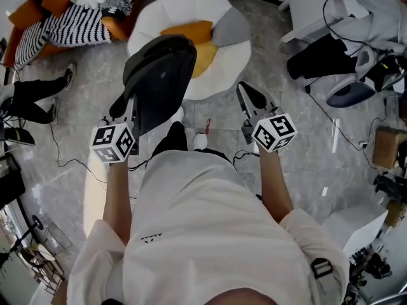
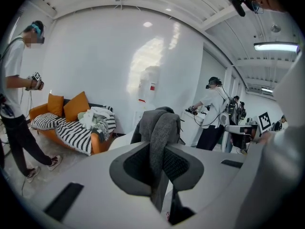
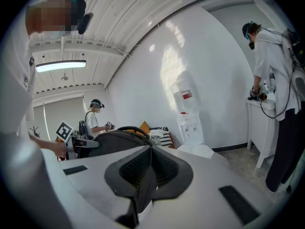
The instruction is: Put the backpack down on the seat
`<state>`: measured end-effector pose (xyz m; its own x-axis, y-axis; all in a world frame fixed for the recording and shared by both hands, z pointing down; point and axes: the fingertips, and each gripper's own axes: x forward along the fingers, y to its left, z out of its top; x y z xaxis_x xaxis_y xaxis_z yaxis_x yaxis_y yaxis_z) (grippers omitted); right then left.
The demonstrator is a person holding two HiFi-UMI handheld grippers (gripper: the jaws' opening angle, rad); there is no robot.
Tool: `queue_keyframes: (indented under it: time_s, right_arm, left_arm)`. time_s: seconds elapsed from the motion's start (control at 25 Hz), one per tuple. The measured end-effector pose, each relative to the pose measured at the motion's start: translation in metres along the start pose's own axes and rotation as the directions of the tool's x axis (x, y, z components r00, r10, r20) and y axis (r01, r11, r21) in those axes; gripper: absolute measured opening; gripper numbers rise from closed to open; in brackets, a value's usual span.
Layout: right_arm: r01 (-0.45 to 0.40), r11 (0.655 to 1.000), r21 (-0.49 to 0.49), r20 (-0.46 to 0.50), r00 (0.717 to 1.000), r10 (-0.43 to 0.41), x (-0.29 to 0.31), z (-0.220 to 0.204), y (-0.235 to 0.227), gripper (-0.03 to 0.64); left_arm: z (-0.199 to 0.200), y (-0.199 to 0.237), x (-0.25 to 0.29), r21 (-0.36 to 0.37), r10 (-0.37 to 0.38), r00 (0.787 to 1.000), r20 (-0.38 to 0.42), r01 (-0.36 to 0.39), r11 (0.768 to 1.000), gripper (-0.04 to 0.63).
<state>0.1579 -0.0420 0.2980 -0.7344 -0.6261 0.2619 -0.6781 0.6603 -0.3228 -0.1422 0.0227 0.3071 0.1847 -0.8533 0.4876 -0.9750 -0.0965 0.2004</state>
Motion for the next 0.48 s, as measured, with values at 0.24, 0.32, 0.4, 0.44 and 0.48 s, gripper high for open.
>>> queue_keyframes:
  time_s: [0.24, 0.32, 0.4, 0.44, 0.48]
  right_arm:
    - [0.033, 0.999, -0.003, -0.008, 0.999, -0.033, 0.032, 0.009, -0.006, 0.025]
    - [0.047, 0.999, -0.011, -0.009, 0.999, -0.047, 0.042, 0.013, -0.007, 0.025]
    - [0.061, 0.998, -0.012, -0.009, 0.998, -0.061, 0.052, 0.019, -0.010, 0.025]
    - [0.068, 0.998, -0.011, -0.010, 0.998, -0.068, 0.058, 0.021, -0.011, 0.025]
    - [0.075, 0.997, -0.010, -0.012, 0.997, -0.075, 0.063, 0.023, -0.012, 0.025]
  left_arm:
    - [0.017, 0.021, 0.033, 0.000, -0.039, 0.999, -0.014, 0.039, 0.999, 0.061]
    - [0.022, 0.027, 0.045, 0.001, -0.060, 0.998, -0.018, 0.060, 0.998, 0.061]
    - [0.028, 0.031, 0.060, 0.005, -0.082, 0.996, -0.024, 0.083, 0.997, 0.061]
    - [0.031, 0.033, 0.067, 0.007, -0.094, 0.995, -0.027, 0.094, 0.996, 0.061]
    - [0.034, 0.035, 0.074, 0.009, -0.105, 0.994, -0.031, 0.106, 0.994, 0.061]
